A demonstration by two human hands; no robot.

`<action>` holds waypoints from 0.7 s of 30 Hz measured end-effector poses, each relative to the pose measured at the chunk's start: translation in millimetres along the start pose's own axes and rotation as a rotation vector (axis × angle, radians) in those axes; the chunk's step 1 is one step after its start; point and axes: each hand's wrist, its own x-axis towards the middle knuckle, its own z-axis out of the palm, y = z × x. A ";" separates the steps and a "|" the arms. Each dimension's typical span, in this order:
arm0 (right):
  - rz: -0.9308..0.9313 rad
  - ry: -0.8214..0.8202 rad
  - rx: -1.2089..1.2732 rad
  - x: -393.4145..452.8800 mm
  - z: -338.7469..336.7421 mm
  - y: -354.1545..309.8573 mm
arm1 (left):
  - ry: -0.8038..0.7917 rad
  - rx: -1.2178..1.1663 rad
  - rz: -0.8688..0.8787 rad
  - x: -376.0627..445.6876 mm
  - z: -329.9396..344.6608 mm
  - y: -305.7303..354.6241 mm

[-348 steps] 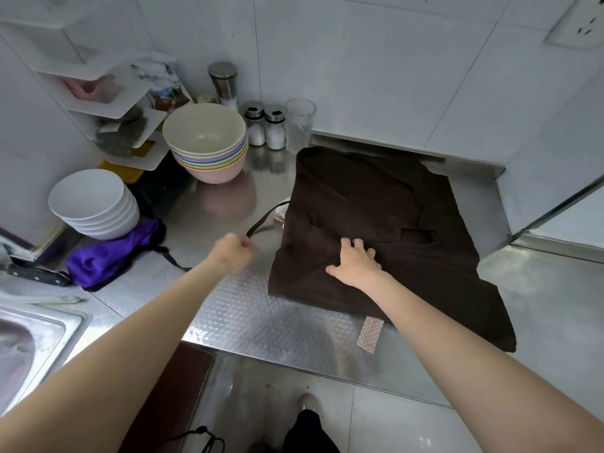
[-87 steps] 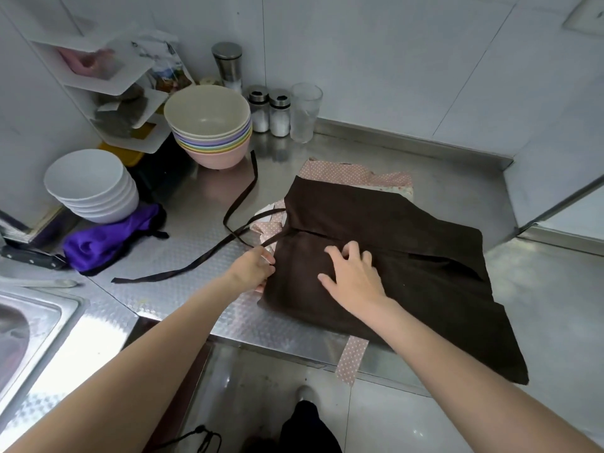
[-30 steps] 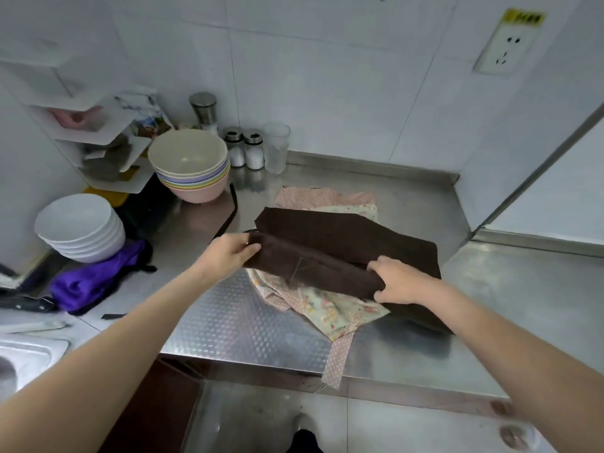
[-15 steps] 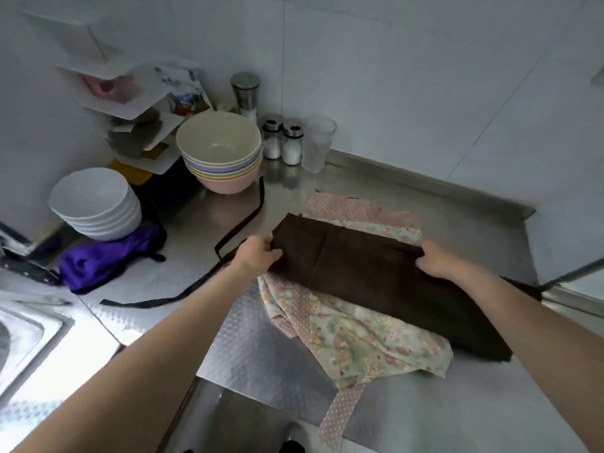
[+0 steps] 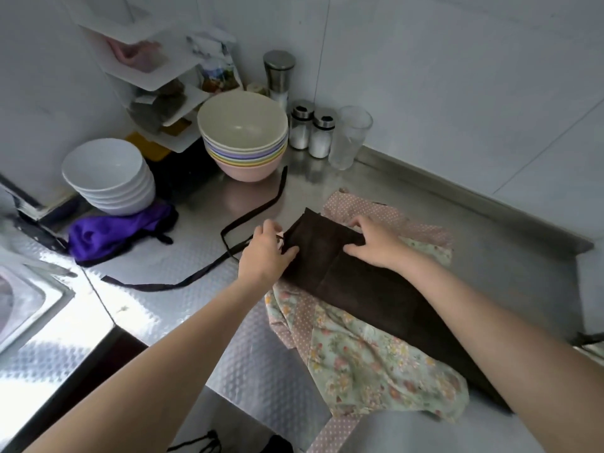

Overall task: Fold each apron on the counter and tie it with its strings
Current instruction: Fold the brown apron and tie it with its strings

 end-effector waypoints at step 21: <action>0.019 -0.060 0.343 48.1 5.3 -30.7 | -0.187 -0.225 -0.202 26.4 4.7 12.6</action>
